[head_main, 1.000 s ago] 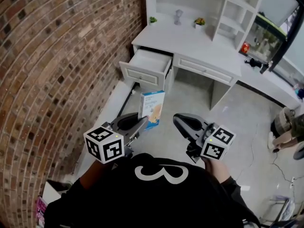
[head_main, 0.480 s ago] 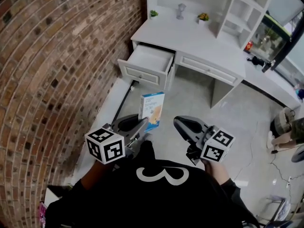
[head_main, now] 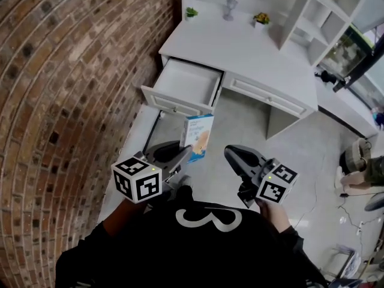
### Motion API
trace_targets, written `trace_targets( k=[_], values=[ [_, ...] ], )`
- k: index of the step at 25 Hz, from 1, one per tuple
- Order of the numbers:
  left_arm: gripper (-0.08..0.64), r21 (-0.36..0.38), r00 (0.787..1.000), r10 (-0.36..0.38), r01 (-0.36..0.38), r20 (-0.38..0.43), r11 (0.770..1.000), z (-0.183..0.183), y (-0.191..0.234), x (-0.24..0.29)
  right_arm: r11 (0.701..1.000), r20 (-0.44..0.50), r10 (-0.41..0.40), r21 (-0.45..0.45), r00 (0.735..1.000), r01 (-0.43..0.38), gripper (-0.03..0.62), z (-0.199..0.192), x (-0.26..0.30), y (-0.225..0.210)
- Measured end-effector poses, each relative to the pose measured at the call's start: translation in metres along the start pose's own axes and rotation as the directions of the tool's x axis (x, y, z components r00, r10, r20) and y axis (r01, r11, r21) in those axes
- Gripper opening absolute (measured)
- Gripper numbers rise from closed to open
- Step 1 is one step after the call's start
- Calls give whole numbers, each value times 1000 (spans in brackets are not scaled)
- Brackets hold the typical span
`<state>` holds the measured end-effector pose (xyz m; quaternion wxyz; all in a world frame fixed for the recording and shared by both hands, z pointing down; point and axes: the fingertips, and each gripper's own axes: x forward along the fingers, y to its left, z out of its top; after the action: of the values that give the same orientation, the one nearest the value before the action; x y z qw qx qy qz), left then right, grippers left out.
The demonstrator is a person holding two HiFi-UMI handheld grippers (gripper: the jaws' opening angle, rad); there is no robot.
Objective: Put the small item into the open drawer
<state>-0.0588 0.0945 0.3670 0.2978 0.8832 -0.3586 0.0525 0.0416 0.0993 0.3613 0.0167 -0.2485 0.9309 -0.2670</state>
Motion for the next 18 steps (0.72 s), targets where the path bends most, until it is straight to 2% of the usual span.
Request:
trace_targets(
  k=[8, 18],
  values=[
    [94, 18, 1000, -20, 20, 14, 1000, 61, 66, 26, 1000, 2, -12, -14, 1000, 12, 11, 45, 69, -43],
    [94, 45, 999, -38, 37, 18, 998, 92, 106, 45, 998, 15, -39, -49, 999, 40, 11, 71, 99, -64]
  ],
)
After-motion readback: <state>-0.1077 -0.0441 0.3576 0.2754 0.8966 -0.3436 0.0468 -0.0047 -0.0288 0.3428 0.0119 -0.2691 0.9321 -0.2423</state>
